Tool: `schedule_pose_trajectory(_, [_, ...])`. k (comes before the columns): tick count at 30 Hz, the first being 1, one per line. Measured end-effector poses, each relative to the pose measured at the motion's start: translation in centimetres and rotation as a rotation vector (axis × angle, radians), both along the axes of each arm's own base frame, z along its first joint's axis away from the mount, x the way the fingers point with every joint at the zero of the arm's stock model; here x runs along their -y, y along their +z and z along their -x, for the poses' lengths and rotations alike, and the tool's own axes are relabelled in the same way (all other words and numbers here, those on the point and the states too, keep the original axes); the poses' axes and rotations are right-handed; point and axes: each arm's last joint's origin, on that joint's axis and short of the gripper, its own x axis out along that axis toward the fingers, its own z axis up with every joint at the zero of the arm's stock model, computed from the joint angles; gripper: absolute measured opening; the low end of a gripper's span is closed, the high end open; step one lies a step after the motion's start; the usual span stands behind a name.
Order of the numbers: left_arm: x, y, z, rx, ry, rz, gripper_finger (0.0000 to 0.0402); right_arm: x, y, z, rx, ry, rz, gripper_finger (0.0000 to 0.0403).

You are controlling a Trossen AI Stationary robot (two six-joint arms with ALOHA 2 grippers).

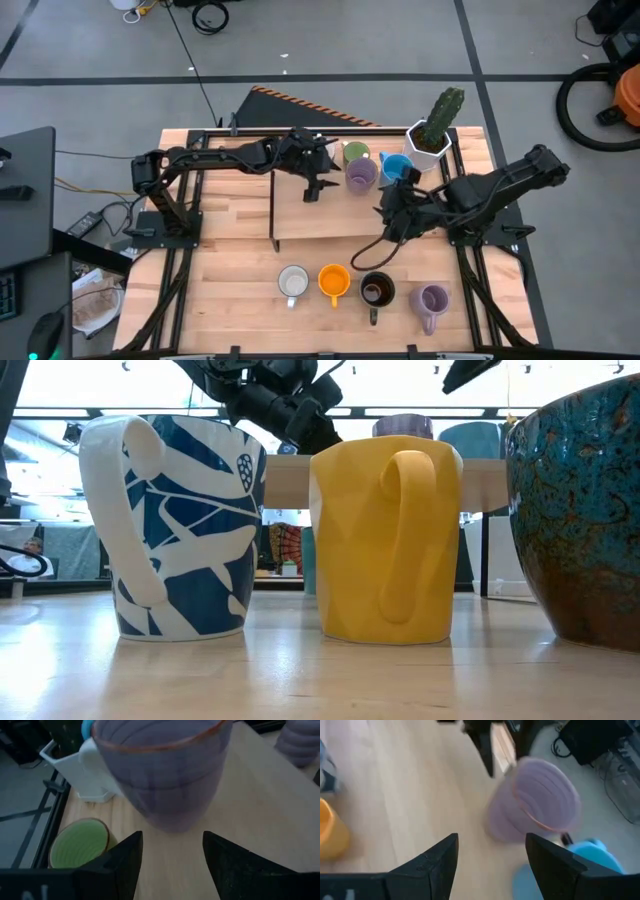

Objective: Place coffee mugs
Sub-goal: Put the purple mug on the shelf

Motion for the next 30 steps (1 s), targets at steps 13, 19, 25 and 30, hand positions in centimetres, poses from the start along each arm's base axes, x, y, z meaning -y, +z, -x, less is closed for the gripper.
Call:
schedule_pose_trajectory(13, [0.4, -0.5, -0.9, 0.037, 0.022, 0.029, 0.0215, 4.5, 1.8, 2.7, -0.041, -0.101, -0.061, 0.0238])
schedule_pose_trajectory(19, [0.1, -0.4, -1.6, 0.107, 0.037, -0.003, 0.0215, 6.0, 1.7, 2.7, -0.073, -0.118, -0.144, 0.0238])
schedule_pose_trajectory(25, [0.1, -0.5, -1.6, 0.108, 0.037, -0.004, 0.0215, 6.6, 1.6, 2.6, -0.080, -0.133, -0.169, 0.0238])
schedule_pose_trajectory(30, [-0.1, -0.4, -1.4, 0.096, 0.042, -0.002, 0.0215, 6.5, 1.7, 2.7, -0.082, -0.117, -0.182, 0.0238])
